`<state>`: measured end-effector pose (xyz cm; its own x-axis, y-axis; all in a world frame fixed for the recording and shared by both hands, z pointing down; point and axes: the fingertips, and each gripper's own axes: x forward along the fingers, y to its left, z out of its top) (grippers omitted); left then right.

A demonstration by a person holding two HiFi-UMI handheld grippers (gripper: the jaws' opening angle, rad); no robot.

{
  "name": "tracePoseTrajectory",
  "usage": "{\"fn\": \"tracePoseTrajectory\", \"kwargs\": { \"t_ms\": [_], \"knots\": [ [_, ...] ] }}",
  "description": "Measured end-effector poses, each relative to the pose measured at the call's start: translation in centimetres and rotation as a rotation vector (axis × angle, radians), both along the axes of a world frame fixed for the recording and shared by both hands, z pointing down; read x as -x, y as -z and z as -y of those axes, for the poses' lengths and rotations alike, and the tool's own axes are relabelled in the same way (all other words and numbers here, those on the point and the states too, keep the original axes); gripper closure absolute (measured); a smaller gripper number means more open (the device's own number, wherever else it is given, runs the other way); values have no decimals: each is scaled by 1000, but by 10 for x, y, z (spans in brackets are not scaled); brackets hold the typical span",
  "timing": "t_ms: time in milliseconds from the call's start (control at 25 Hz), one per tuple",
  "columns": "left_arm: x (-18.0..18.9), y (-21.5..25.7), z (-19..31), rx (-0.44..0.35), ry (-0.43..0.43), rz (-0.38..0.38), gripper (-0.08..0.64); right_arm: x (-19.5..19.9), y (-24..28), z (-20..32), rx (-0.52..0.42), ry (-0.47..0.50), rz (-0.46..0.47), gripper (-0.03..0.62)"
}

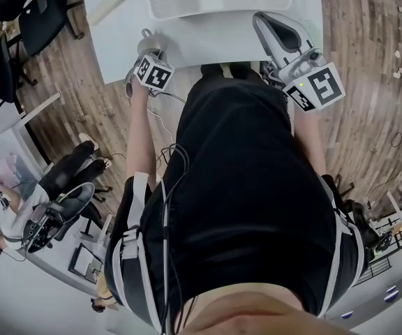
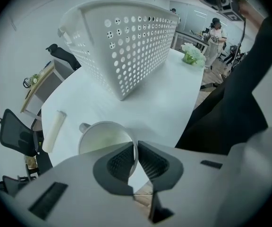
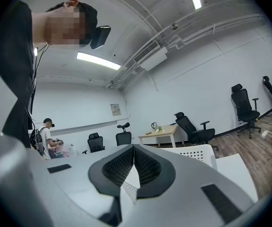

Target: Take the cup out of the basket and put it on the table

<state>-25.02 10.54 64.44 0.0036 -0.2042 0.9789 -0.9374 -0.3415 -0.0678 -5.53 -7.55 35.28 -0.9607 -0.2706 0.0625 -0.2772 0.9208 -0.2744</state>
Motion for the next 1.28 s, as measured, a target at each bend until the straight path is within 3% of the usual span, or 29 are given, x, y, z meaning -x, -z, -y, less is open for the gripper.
{"fn": "tracePoseTrajectory", "kwargs": {
  "t_ms": [600, 720, 920, 1120, 1280],
  "knots": [
    [0, -4, -1, 40, -66, 83, 485, -2, 0, -1, 1, -2, 8, 574],
    [-3, -2, -3, 42, -71, 64, 439, -2, 0, -2, 0, 1, 7, 574],
    [1, 2, -5, 37, -54, 63, 434, 1, 0, -4, 1, 11, 9, 574],
    [7, 17, -4, -2, -28, 81, 436, 3, 2, -3, 0, 14, 9, 574],
    [0, 50, 7, -99, -18, 86, 457, 3, 1, -4, 2, 14, 10, 574]
  ]
}}
